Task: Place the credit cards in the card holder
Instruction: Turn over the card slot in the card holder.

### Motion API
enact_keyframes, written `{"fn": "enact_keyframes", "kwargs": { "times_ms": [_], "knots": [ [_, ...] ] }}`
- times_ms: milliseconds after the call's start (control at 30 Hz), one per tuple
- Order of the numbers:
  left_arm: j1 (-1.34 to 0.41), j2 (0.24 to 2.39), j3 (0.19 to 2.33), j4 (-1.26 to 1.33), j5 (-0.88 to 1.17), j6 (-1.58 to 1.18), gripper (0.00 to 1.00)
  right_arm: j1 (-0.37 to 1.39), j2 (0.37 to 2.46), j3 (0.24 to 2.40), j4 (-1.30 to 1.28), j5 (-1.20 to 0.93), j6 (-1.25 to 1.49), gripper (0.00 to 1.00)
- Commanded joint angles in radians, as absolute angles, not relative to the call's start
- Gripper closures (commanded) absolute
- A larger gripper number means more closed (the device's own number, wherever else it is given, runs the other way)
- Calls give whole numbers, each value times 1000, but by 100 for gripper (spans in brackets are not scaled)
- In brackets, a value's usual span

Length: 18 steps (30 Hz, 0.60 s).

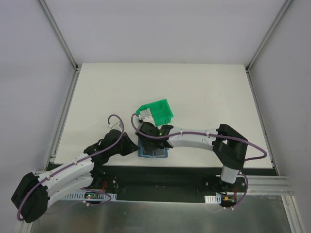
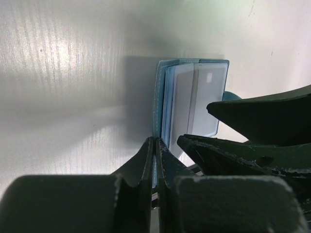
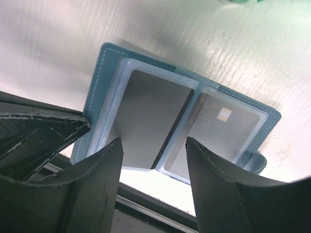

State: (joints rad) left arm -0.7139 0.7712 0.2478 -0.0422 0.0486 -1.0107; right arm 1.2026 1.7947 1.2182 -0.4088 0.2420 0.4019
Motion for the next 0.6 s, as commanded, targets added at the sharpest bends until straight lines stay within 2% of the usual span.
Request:
{"fn": "enact_keyframes", "kwargs": {
  "times_ms": [0,200,567],
  "knots": [
    [-716,762,253,-31,55,-1002,100,1210,1760,1244,-428,270,391,43],
    [-716,761,252,-29,57,-1002,100,1209,1727,1218,-330,226,397,41],
    [-716,755,253,-31,55,-1003,100,1206,1790,1243,-359,210,400,40]
  ]
}}
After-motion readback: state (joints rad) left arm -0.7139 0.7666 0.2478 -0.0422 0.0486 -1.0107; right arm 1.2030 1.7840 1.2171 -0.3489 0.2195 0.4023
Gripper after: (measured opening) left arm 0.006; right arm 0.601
